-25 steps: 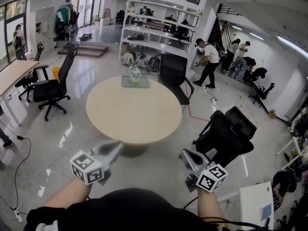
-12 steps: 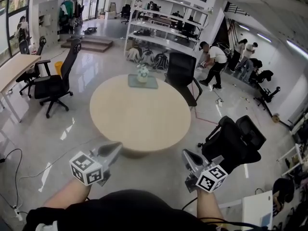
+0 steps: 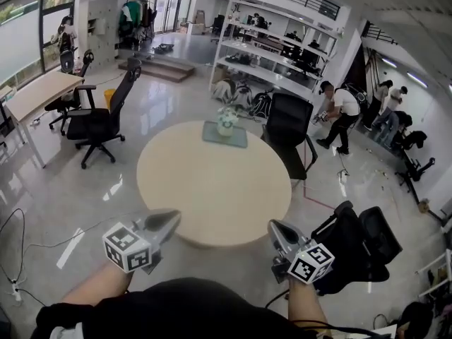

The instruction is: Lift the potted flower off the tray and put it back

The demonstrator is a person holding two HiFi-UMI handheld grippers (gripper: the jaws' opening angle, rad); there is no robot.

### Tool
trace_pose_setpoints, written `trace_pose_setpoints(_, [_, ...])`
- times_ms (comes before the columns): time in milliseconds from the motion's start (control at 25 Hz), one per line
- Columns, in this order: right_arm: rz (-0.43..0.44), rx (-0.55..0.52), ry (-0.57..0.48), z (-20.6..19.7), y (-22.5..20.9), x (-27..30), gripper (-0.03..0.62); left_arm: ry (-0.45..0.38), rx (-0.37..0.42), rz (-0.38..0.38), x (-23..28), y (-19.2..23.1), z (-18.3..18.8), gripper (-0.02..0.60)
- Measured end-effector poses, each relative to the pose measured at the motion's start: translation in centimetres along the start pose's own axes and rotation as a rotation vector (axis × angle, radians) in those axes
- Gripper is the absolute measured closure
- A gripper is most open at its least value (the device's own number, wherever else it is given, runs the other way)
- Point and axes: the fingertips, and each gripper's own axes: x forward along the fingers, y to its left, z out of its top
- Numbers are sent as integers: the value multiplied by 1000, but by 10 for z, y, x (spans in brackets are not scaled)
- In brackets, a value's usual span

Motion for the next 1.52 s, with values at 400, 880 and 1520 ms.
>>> trace_pose_setpoints(400, [83,-15,1,25,-111,-10,580,7,22,29,119,-37,-3,583])
trace_pose_setpoints(880, [44,29,14,11,-179,2,580,43,-2,-1,183,-20,-20,583])
trace_pose_setpoints(1520, [-47,11,105,12,-217,214,580,1,-10,-94,262,211,17,583])
